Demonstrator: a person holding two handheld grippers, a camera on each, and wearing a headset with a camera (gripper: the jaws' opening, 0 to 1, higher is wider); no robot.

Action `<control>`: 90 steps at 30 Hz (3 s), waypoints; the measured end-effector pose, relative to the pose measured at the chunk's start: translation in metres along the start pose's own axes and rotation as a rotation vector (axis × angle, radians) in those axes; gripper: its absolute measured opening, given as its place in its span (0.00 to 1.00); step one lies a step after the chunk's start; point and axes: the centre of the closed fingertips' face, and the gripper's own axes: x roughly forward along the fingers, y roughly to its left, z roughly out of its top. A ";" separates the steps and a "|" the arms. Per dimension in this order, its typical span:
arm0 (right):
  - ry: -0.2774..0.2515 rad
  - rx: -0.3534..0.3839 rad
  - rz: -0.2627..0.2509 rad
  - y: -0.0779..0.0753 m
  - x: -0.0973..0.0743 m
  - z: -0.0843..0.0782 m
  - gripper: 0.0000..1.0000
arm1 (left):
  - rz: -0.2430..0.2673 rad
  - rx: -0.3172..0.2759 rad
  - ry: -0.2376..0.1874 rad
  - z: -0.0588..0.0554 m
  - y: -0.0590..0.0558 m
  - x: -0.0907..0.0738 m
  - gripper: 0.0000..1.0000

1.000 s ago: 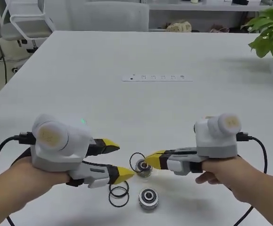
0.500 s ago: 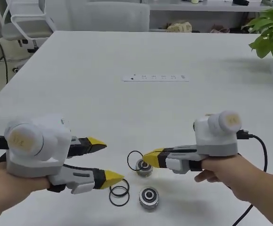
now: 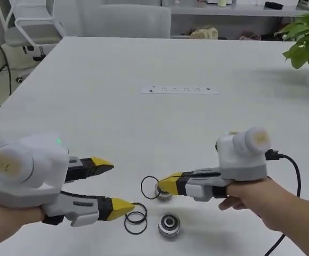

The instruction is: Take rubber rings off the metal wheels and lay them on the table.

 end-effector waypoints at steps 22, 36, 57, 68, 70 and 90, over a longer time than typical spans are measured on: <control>0.086 -0.023 0.056 0.019 0.015 -0.023 0.00 | 0.011 -0.024 0.005 -0.006 -0.001 -0.011 0.57; 0.120 -0.038 0.087 0.028 0.022 -0.032 0.00 | 0.018 -0.035 0.013 -0.013 -0.001 -0.016 0.58; 0.152 -0.050 0.121 0.038 0.031 -0.041 0.00 | 0.022 -0.037 0.020 -0.016 -0.002 -0.018 0.57; 0.169 -0.061 0.118 0.038 0.033 -0.046 0.00 | 0.021 -0.036 0.027 -0.018 -0.003 -0.018 0.57; 0.168 -0.062 0.110 0.036 0.033 -0.046 0.00 | 0.020 -0.036 0.027 -0.017 -0.003 -0.018 0.57; 0.176 -0.107 0.046 0.023 0.033 -0.048 0.01 | 0.018 -0.037 0.040 -0.020 -0.005 -0.017 0.57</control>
